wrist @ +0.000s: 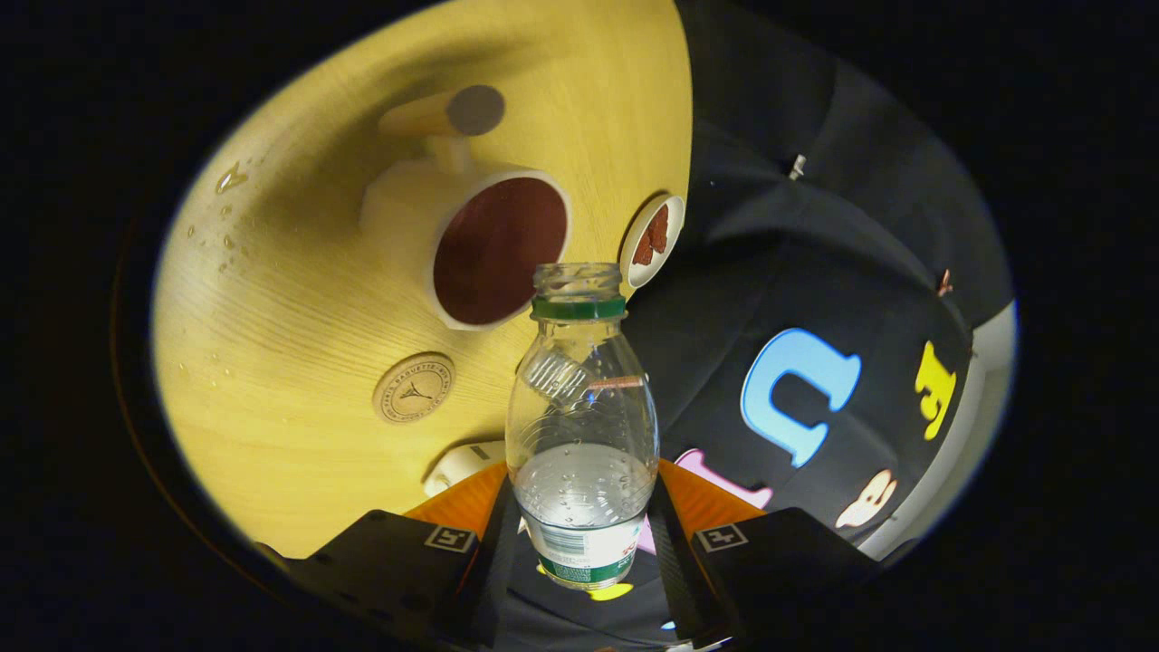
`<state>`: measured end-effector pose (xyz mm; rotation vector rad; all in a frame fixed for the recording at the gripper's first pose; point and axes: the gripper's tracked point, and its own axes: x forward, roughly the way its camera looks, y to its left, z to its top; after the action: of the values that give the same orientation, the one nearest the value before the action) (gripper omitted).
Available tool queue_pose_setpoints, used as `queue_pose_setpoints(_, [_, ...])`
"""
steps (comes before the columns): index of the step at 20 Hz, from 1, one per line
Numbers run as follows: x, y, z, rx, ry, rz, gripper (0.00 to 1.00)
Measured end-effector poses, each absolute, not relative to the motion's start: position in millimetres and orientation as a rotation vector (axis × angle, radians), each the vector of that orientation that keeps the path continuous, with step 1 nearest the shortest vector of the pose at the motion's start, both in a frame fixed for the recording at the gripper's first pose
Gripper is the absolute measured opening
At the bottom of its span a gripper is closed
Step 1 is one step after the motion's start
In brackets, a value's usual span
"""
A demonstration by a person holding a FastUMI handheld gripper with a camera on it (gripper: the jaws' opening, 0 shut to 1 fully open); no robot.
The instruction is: Take the bottle from table, then pour the juice into the cup, finally place the bottle on the coaster
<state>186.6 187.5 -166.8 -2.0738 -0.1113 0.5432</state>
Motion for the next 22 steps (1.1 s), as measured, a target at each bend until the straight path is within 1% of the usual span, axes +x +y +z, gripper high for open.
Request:
queue_pose_setpoints(4, [180, 172, -164, -1.760, 0.079, 0.529, 0.73])
queue_pose_setpoints(8, [178, 164, -143, -1.477, 0.162, 0.519, 0.73])
queue_pose_setpoints(11, [173, 160, -135, -1.200, 0.234, 0.542, 0.73])
queue_pose_setpoints(15, [192, 143, -126, -0.936, 0.223, 0.492, 0.73])
queue_pose_setpoints(19, [203, 138, -125, -0.623, 0.243, 0.496, 0.73])
queue_pose_setpoints(22, [216, 144, -119, -0.469, 0.202, 0.519, 0.73])
